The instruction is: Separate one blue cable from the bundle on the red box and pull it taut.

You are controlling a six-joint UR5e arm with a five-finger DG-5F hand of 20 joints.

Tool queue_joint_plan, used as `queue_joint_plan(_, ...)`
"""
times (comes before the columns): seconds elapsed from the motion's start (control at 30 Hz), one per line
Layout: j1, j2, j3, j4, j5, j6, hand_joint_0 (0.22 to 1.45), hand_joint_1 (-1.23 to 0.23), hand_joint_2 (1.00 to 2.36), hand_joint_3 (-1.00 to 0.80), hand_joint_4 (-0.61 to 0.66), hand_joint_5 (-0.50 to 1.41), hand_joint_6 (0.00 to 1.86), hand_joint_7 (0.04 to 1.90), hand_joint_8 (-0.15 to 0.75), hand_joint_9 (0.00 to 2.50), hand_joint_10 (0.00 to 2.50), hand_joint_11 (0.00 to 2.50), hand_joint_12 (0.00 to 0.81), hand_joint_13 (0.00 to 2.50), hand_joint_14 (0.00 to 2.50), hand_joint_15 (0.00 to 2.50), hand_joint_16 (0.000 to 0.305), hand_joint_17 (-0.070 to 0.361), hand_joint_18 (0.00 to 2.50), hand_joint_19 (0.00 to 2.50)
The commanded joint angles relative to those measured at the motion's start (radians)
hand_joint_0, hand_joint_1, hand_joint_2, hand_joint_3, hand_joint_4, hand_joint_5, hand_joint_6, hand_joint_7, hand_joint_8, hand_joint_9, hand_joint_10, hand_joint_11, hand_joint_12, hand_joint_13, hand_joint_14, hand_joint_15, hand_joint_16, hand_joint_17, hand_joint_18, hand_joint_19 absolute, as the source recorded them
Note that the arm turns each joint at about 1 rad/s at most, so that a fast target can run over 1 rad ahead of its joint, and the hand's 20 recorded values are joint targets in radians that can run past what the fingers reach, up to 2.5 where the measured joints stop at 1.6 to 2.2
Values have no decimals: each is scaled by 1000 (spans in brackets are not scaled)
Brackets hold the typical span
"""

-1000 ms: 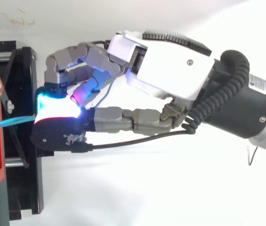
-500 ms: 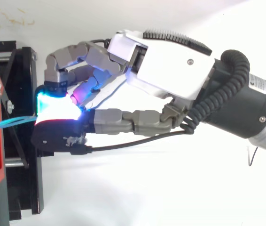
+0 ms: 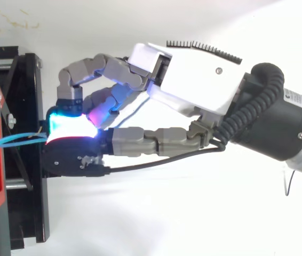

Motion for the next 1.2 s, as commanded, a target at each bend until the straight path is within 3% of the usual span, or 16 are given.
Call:
queue_joint_plan(0.0,5,0,0,-27,0,41,666,-792,1013,96,-67,-146,940,1405,414,1074,14,652,460,751,10,314,53,120,731,299)
queue_joint_plan(0.27,16,0,0,-56,0,105,661,-783,1014,94,-45,-148,941,1394,410,1061,14,638,461,740,9,298,54,121,720,297)
queue_joint_plan(0.83,16,-2,-2,-55,-8,96,652,-777,1010,104,-29,-141,937,1393,422,1057,15,628,475,732,9,292,56,126,725,280)
queue_joint_plan(1.07,16,-2,-49,-45,-8,101,649,-773,1009,103,-22,-139,937,1376,423,1072,15,643,467,738,9,311,57,127,729,289)
queue_joint_plan(1.17,16,0,-80,5,-8,102,648,-774,1008,102,-23,-139,937,1373,423,1079,15,658,464,741,9,312,56,127,725,282)
